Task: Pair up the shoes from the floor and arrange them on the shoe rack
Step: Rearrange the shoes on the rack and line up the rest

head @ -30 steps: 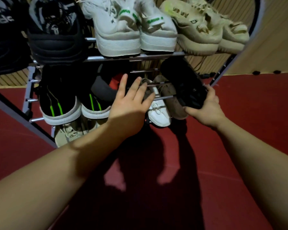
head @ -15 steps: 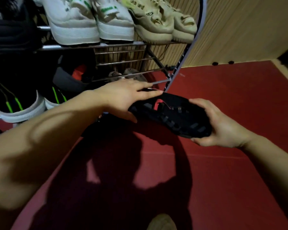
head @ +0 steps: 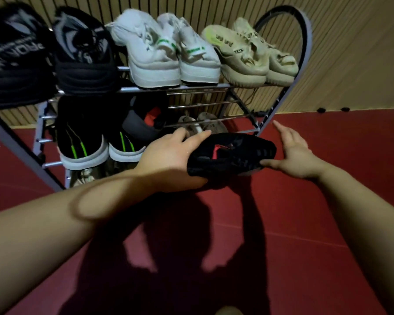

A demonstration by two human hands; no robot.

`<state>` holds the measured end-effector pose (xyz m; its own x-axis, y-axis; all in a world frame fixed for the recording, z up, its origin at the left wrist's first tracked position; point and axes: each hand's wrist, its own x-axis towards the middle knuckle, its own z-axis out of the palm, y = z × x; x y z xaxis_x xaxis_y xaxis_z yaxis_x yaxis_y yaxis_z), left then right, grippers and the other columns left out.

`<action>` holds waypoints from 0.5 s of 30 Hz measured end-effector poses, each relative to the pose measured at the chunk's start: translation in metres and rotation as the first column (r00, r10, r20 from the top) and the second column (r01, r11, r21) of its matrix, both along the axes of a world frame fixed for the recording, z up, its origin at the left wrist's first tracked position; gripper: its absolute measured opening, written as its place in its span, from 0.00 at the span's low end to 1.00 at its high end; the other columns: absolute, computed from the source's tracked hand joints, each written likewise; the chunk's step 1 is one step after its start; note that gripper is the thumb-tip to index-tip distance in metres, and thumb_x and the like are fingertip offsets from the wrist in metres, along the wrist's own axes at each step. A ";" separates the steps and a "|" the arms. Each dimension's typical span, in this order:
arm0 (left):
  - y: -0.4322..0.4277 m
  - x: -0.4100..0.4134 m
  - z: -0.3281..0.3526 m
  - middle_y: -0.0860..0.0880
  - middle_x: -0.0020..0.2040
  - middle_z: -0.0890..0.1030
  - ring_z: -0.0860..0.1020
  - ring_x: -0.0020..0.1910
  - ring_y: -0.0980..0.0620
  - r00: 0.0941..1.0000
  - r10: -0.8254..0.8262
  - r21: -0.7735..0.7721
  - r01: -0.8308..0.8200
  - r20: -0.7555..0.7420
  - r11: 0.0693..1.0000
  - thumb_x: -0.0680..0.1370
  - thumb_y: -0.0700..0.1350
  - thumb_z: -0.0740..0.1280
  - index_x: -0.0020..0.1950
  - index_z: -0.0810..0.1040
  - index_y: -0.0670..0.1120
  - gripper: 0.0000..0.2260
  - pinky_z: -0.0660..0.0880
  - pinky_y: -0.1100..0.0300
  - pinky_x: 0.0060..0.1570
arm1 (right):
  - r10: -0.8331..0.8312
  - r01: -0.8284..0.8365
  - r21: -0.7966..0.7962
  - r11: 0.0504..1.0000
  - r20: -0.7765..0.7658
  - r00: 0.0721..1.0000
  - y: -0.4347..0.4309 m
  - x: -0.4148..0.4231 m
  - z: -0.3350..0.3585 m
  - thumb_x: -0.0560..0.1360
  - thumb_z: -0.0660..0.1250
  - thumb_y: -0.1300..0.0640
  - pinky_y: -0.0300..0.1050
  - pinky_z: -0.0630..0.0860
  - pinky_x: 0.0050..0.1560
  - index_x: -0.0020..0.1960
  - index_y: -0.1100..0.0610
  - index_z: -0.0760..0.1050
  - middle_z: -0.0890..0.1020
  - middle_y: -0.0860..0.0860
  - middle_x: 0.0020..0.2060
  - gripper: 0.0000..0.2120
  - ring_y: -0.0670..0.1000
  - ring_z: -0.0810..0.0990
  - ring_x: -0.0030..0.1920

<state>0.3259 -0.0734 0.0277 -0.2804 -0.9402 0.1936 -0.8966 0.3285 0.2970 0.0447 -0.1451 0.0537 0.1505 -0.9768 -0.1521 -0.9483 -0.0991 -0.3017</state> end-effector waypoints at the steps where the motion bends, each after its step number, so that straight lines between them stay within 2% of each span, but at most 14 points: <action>1: 0.004 0.005 0.003 0.49 0.59 0.71 0.74 0.57 0.46 1.000 0.025 -0.022 -0.025 -0.004 0.999 0.62 0.67 0.64 0.75 0.57 0.59 0.42 0.74 0.55 0.52 | -0.034 0.028 0.062 0.998 0.101 0.994 -0.002 0.002 -0.001 0.69 0.73 0.48 0.57 0.53 0.73 0.76 0.43 0.43 0.50 0.53 0.76 0.48 0.57 0.49 0.75; 4: 0.018 0.023 0.009 0.48 0.57 0.73 0.77 0.53 0.45 0.999 0.027 -0.158 -0.022 0.032 0.987 0.62 0.67 0.61 0.73 0.64 0.55 0.40 0.77 0.54 0.47 | -0.118 -0.006 0.266 0.964 0.449 0.886 0.001 0.008 -0.004 0.72 0.71 0.53 0.55 0.58 0.73 0.75 0.44 0.49 0.58 0.52 0.74 0.41 0.54 0.56 0.74; 7: 0.031 0.046 0.011 0.44 0.56 0.75 0.78 0.49 0.42 0.998 -0.018 -0.254 0.031 0.056 0.967 0.64 0.64 0.64 0.70 0.70 0.48 0.37 0.76 0.53 0.44 | -0.265 -0.091 0.415 0.905 0.719 0.643 0.006 0.023 -0.008 0.73 0.65 0.62 0.51 0.65 0.66 0.68 0.46 0.65 0.72 0.51 0.66 0.26 0.53 0.70 0.65; 9: 0.038 0.063 0.009 0.43 0.57 0.75 0.77 0.51 0.42 0.995 -0.036 -0.274 0.061 0.095 0.960 0.65 0.63 0.66 0.70 0.70 0.45 0.37 0.76 0.52 0.46 | -0.311 -0.130 0.436 0.891 0.792 0.525 0.006 0.041 -0.010 0.73 0.57 0.64 0.50 0.66 0.60 0.61 0.48 0.71 0.76 0.52 0.59 0.20 0.53 0.73 0.58; 11: 0.045 0.082 0.005 0.41 0.58 0.75 0.77 0.52 0.41 0.995 -0.016 -0.284 0.045 0.101 0.958 0.66 0.62 0.67 0.70 0.69 0.44 0.37 0.76 0.51 0.48 | -0.326 -0.170 0.432 0.886 0.839 0.435 0.003 0.064 -0.010 0.71 0.51 0.67 0.48 0.68 0.55 0.58 0.49 0.73 0.78 0.50 0.53 0.23 0.51 0.74 0.53; 12: 0.050 0.091 0.004 0.41 0.58 0.75 0.76 0.53 0.41 0.996 0.006 -0.285 0.019 0.087 0.958 0.66 0.62 0.67 0.70 0.69 0.43 0.37 0.76 0.50 0.49 | -0.343 -0.192 0.437 0.878 0.858 0.383 0.003 0.077 -0.010 0.68 0.52 0.67 0.47 0.68 0.53 0.55 0.49 0.75 0.79 0.49 0.50 0.23 0.49 0.75 0.50; 14: 0.060 0.109 0.001 0.40 0.58 0.75 0.75 0.54 0.41 0.997 0.059 -0.282 -0.041 0.056 0.959 0.67 0.62 0.67 0.70 0.68 0.43 0.37 0.74 0.51 0.50 | -0.409 -0.248 0.456 0.854 0.886 0.220 0.000 0.101 -0.012 0.61 0.56 0.63 0.48 0.71 0.52 0.47 0.49 0.80 0.81 0.48 0.43 0.21 0.49 0.78 0.44; 15: 0.067 0.118 -0.001 0.39 0.58 0.75 0.74 0.55 0.42 0.995 0.083 -0.280 -0.066 0.048 0.958 0.67 0.63 0.66 0.70 0.68 0.42 0.37 0.73 0.52 0.51 | -0.447 -0.262 0.467 0.845 0.884 0.137 -0.002 0.113 -0.014 0.59 0.59 0.62 0.48 0.73 0.51 0.47 0.50 0.81 0.82 0.49 0.42 0.21 0.50 0.79 0.42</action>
